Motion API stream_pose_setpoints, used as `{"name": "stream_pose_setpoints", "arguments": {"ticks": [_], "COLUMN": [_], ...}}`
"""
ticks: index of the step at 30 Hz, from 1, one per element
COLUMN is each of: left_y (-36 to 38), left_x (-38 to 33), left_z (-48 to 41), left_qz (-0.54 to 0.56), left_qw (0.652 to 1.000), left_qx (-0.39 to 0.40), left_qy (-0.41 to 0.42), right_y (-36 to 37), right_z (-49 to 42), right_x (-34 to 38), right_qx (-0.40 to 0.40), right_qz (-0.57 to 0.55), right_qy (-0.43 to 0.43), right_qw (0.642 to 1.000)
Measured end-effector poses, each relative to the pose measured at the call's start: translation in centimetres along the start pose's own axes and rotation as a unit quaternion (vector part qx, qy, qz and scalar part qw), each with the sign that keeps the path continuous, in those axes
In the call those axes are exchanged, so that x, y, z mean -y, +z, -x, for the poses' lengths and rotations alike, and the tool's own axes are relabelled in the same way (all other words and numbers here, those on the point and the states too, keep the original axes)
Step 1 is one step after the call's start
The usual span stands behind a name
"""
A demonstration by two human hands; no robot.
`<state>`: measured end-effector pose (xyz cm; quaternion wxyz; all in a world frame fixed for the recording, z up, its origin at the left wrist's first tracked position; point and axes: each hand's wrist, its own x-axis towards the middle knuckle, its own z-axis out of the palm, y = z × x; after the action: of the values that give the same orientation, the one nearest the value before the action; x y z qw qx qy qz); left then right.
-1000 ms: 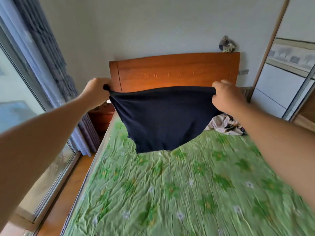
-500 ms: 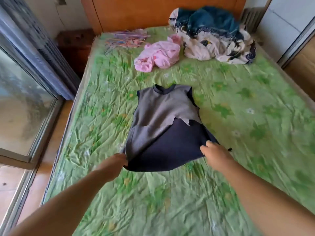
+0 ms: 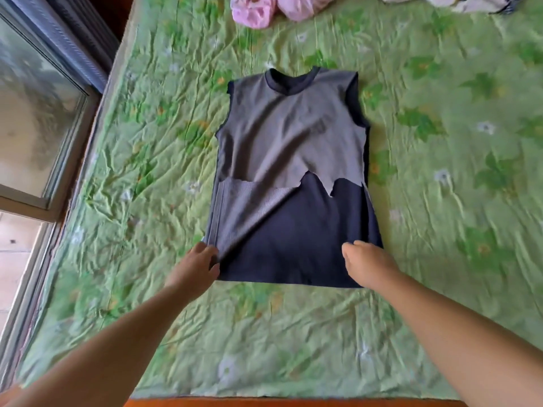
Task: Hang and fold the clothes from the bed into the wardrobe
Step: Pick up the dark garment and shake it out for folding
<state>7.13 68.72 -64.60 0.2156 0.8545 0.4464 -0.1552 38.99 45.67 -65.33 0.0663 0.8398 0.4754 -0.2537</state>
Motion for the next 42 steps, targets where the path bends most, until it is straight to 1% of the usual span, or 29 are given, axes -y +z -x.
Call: {"name": "stream_pose_setpoints", "arguments": {"ticks": [3, 4, 6, 7, 8, 9, 11, 12, 15, 16, 18, 20, 22, 24, 26, 27, 28, 29, 30, 31, 32, 33, 35, 37, 39, 42], "left_y": [0.0, 0.3, 1.0, 1.5, 1.9, 2.4, 2.9, 3.1, 2.8, 2.6, 2.3, 2.1, 1.6, 1.2, 0.8, 0.8, 0.8, 1.0, 1.4, 2.1, 2.9, 3.8, 5.4, 6.7, 7.1, 6.6], "left_x": [-2.0, -2.5, -3.2, -3.4, -3.5, -3.4, -3.3, -3.2, -2.9, -2.8, -2.6, -2.5, -2.7, -3.4, -4.2, -4.6, -5.0, -5.4, -5.7, -5.9, -6.0, -5.9, -5.4, -4.9, -4.6, -4.5], "left_z": [-4.1, -5.4, -7.5, -8.3, -8.9, -9.3, -10.0, -10.3, -11.0, -11.1, -11.1, -11.1, -10.9, -10.5, -10.0, -9.6, -9.1, -8.4, -7.5, -6.5, -5.4, -4.4, -2.7, -1.7, -1.3, -1.1], "left_qz": [0.136, 0.199, 0.324, 0.355, 0.357, 0.342, 0.332, 0.347, 0.416, 0.425, 0.404, 0.362, 0.324, 0.315, 0.333, 0.333, 0.317, 0.28, 0.228, 0.167, 0.108, 0.062, 0.003, -0.033, -0.044, -0.031], "left_qw": [0.989, 0.976, 0.933, 0.916, 0.909, 0.909, 0.906, 0.899, 0.867, 0.861, 0.869, 0.89, 0.907, 0.914, 0.911, 0.914, 0.928, 0.949, 0.971, 0.984, 0.986, 0.98, 0.963, 0.955, 0.954, 0.957], "left_qx": [-0.026, -0.026, -0.033, -0.049, -0.071, -0.096, -0.135, -0.141, -0.113, -0.099, -0.082, -0.094, -0.103, -0.067, -0.033, -0.03, -0.031, -0.03, -0.035, -0.049, -0.065, -0.068, -0.036, -0.007, -0.011, -0.025], "left_qy": [-0.056, -0.085, -0.153, -0.182, -0.204, -0.218, -0.225, -0.225, -0.25, -0.262, -0.274, -0.26, -0.248, -0.247, -0.243, -0.228, -0.195, -0.138, -0.062, 0.025, 0.108, 0.176, 0.267, 0.295, 0.297, 0.288], "right_y": [-2.0, -2.6, -3.6, -4.0, -4.2, -4.3, -4.5, -4.6, -4.9, -4.9, -4.8, -4.8, -4.7, -4.2, -3.3, -2.9, -2.4, -1.9, -1.3, -0.7, -0.1, 0.5, 1.5, 2.3, 3.0, 3.7], "right_z": [-4.1, -5.5, -8.5, -10.1, -11.6, -13.1, -16.1, -17.4, -20.2, -20.7, -21.0, -20.4, -19.1, -17.4, -15.7, -14.8, -13.9, -13.0, -12.1, -11.1, -10.1, -9.2, -7.5, -6.1, -4.7, -2.9], "right_x": [1.9, 3.1, 6.1, 7.8, 9.5, 11.2, 14.0, 15.3, 17.7, 17.8, 17.6, 16.6, 15.4, 13.8, 11.8, 10.8, 9.8, 8.8, 7.9, 7.0, 6.2, 5.6, 4.8, 4.5, 4.5, 4.4], "right_qx": [-0.011, -0.006, -0.007, -0.012, -0.017, -0.021, -0.019, -0.009, 0.022, 0.027, 0.038, 0.041, 0.033, 0.025, 0.024, 0.021, 0.019, 0.014, 0.007, 0.0, -0.005, -0.006, 0.0, 0.004, 0.005, -0.004], "right_qz": [-0.035, -0.054, -0.08, -0.087, -0.091, -0.091, -0.086, -0.09, -0.149, -0.165, -0.17, -0.173, -0.204, -0.215, -0.192, -0.168, -0.143, -0.123, -0.108, -0.094, -0.081, -0.071, -0.051, -0.043, -0.034, -0.014], "right_qy": [-0.038, -0.049, -0.075, -0.089, -0.102, -0.114, -0.131, -0.131, -0.079, -0.057, -0.028, -0.018, -0.009, -0.008, -0.027, -0.045, -0.065, -0.087, -0.108, -0.124, -0.133, -0.134, -0.136, -0.149, -0.158, -0.167], "right_qw": [0.999, 0.997, 0.994, 0.992, 0.99, 0.989, 0.987, 0.987, 0.985, 0.984, 0.984, 0.984, 0.978, 0.976, 0.981, 0.985, 0.987, 0.988, 0.988, 0.988, 0.988, 0.988, 0.989, 0.988, 0.987, 0.986]}}
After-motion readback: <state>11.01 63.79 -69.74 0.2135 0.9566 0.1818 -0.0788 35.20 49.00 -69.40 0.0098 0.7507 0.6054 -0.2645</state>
